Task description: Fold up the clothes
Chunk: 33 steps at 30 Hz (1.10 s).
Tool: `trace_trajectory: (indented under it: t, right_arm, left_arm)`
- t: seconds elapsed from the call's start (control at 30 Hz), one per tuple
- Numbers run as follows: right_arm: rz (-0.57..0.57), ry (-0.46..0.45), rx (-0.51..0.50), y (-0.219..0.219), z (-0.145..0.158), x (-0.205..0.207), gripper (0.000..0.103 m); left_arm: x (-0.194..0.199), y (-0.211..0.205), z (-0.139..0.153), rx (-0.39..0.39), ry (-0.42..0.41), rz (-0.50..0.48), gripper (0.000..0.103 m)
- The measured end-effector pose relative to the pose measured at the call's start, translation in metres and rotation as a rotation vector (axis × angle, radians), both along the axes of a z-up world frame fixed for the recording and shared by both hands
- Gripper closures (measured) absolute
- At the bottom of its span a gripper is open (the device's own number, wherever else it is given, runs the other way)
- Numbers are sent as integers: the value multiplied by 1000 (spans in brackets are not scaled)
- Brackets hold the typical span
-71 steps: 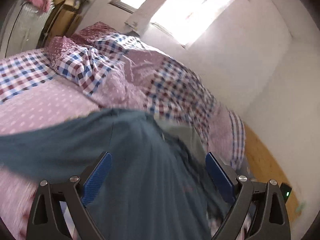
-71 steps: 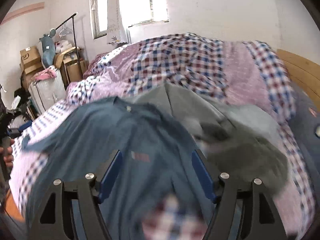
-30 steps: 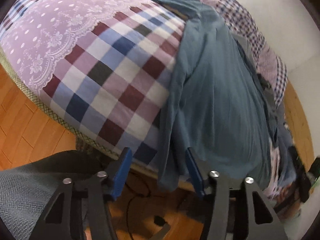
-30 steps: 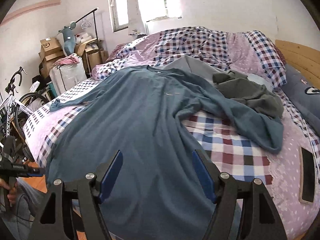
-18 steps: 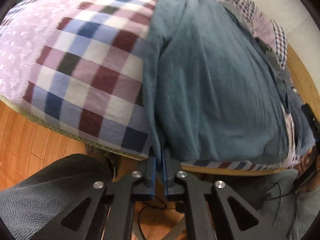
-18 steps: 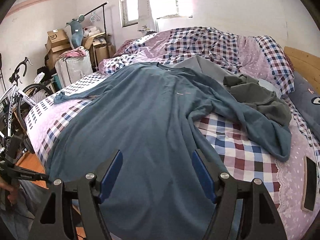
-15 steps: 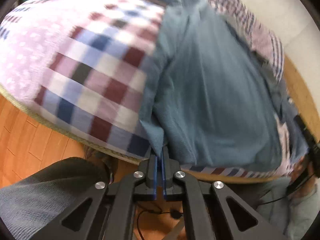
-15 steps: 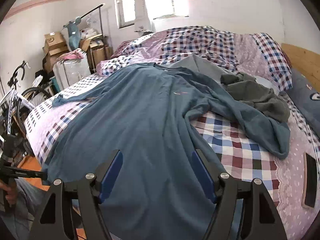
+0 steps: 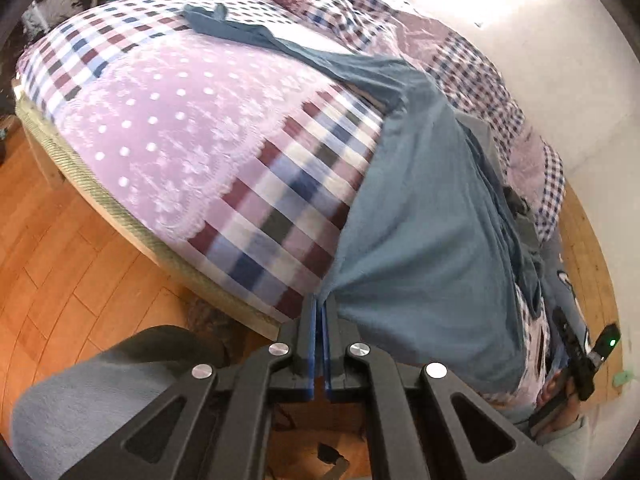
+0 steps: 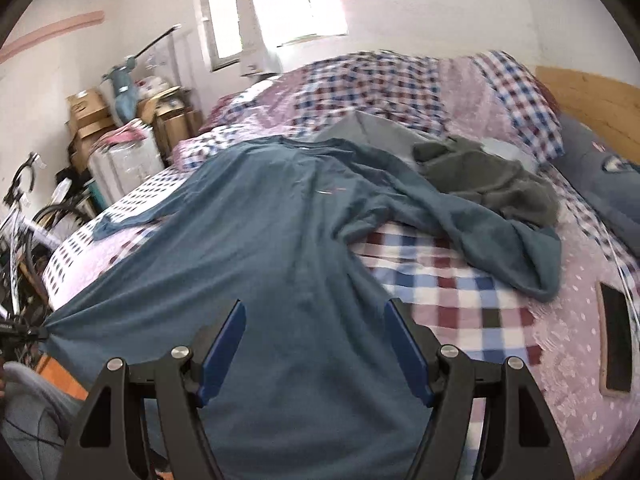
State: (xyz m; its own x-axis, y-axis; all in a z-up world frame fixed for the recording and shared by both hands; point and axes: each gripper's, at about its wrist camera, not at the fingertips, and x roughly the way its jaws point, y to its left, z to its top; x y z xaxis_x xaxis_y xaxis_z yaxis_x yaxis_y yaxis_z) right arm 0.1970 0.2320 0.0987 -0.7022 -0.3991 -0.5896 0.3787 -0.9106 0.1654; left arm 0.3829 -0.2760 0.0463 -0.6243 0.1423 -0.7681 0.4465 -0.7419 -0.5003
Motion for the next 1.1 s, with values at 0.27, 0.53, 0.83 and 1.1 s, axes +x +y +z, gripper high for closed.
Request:
trace_trajectory:
  t: [0.27, 0.53, 0.83, 1.1]
  right_arm:
    - [-211, -243, -156, 98, -30, -17, 28]
    - [-99, -335, -68, 98, -55, 5, 28]
    - [41, -385, 146, 67, -80, 30, 39]
    - [37, -436, 263, 58, -101, 35, 100]
  left_arm:
    - [21, -29, 8, 58, 64, 121, 102]
    - [20, -45, 11, 40, 73, 156, 103]
    - [-4, -13, 16, -7, 88, -31, 103]
    - [-15, -2, 11, 0, 79, -37, 94]
